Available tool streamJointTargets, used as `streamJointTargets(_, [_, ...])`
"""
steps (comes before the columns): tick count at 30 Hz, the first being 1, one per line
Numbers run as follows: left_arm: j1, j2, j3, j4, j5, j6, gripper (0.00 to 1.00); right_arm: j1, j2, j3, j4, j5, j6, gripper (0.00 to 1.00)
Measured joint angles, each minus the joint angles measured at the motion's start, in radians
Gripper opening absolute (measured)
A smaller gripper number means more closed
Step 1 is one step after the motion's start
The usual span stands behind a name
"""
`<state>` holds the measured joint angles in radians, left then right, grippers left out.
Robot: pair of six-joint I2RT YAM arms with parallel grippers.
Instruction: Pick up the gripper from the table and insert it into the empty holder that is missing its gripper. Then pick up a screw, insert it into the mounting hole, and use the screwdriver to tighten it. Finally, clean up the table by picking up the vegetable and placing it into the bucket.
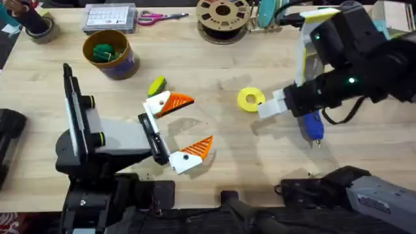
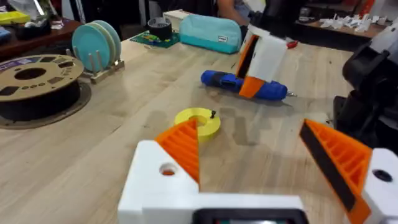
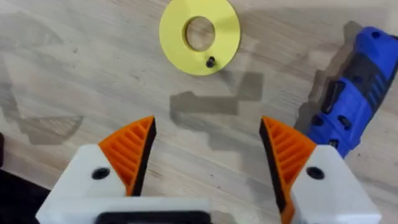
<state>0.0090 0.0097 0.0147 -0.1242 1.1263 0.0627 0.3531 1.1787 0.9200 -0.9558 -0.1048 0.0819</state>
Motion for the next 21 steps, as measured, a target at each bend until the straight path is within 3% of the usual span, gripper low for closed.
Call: streamJointTargets(21, [0.0, 0.0, 0.0, 0.0, 0.0, 0.0, 0.985, 0.054, 0.096, 0.022, 0.045, 0.015, 0.033, 0.997])
